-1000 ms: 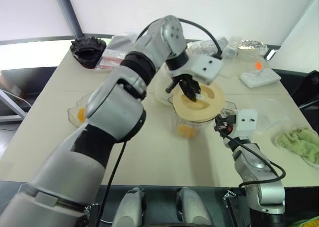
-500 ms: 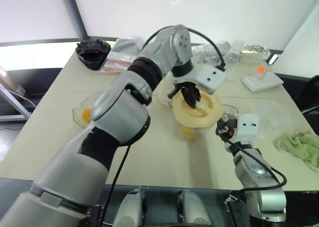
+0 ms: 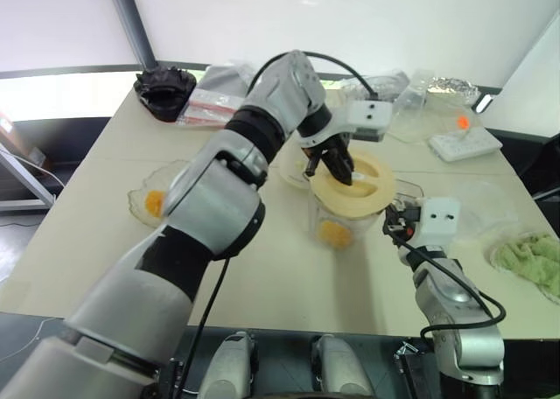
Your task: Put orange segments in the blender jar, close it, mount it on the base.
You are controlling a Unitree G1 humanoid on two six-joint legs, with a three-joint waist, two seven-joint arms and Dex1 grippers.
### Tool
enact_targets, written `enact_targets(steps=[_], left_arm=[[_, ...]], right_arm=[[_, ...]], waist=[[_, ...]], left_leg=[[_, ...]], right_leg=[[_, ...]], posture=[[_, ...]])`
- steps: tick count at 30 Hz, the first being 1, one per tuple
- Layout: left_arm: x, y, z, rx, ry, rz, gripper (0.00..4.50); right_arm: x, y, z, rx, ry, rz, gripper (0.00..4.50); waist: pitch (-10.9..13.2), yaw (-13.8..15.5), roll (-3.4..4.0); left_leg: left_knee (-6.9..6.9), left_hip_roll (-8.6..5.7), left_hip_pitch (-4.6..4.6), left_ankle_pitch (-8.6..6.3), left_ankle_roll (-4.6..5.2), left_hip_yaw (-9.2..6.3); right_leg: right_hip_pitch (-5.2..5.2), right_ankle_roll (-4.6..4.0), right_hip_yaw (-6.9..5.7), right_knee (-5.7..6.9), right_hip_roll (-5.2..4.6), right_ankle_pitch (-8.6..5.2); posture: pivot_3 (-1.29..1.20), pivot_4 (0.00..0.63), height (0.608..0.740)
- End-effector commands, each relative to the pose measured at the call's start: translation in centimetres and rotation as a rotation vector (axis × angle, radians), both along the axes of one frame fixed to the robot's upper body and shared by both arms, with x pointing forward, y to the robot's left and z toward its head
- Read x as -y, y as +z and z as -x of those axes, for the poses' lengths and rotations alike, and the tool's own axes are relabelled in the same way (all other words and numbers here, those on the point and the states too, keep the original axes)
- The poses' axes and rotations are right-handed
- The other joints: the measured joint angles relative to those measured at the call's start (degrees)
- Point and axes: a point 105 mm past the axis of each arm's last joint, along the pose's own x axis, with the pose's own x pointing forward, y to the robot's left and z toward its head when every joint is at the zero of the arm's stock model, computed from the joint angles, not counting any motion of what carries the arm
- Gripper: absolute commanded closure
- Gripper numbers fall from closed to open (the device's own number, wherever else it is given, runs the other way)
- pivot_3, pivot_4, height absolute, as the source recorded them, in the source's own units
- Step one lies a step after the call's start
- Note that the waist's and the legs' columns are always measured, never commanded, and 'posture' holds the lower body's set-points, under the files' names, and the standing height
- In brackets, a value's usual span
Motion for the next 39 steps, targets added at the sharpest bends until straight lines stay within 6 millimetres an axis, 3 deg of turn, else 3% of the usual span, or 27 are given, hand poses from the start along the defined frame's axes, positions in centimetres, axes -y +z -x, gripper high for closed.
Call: enact_targets(steps=[1,11,19,34,39], left_arm=[[-0.6,-4.0,-0.9,-0.043,0.166,-0.084,4.27],[-0.2,-3.5,0.2,-0.163,0.248,-0.111,4.27],[0.0,-3.4,-0.3,-0.162,0.355,-0.087,4.27],[0.4,-2.2,-0.4,-0.121,0.241,0.015,4.27],[0.0,-2.2,-0.4,-0.127,0.208,0.036,1.98]], right_arm=[[-0.5,3.8,-0.2,0.159,0.033,0.033,3.48],[-0.9,3.6,-0.5,0.153,0.063,0.070,3.48],[-1.2,3.5,-0.9,0.152,0.087,0.074,3.48],[-1.4,3.4,-0.9,0.147,0.102,0.089,3.48],[-1.6,3.4,-0.9,0.149,0.110,0.093,3.49]], waist=[[0.00,0.03,0.00],[0.00,-0.11,0.02],[0.00,-0.05,0.03],[0.01,-0.05,0.04],[0.07,-0.40,0.01]], left_leg=[[0.00,0.00,0.00,0.00,0.00,0.00],[-0.01,0.01,0.00,-0.02,-0.01,0.00],[-0.12,-0.08,-0.02,-0.15,0.21,0.01],[-0.14,-0.11,-0.05,-0.16,0.20,0.02],[-0.19,-0.11,-0.14,-0.16,0.20,0.05]], right_leg=[[0.00,0.00,0.00,-0.01,0.00,0.00],[0.05,0.01,-0.01,-0.13,-0.09,-0.01],[0.03,0.11,-0.13,-0.22,-0.26,-0.07],[0.00,0.13,-0.14,-0.29,-0.47,-0.08],[-0.12,0.12,-0.21,-0.27,-0.61,-0.07]], posture=[[0.00,0.150,0.740],[0.00,0.150,0.740],[0.00,0.150,0.740],[0.00,0.150,0.740],[0.00,0.150,0.740]])
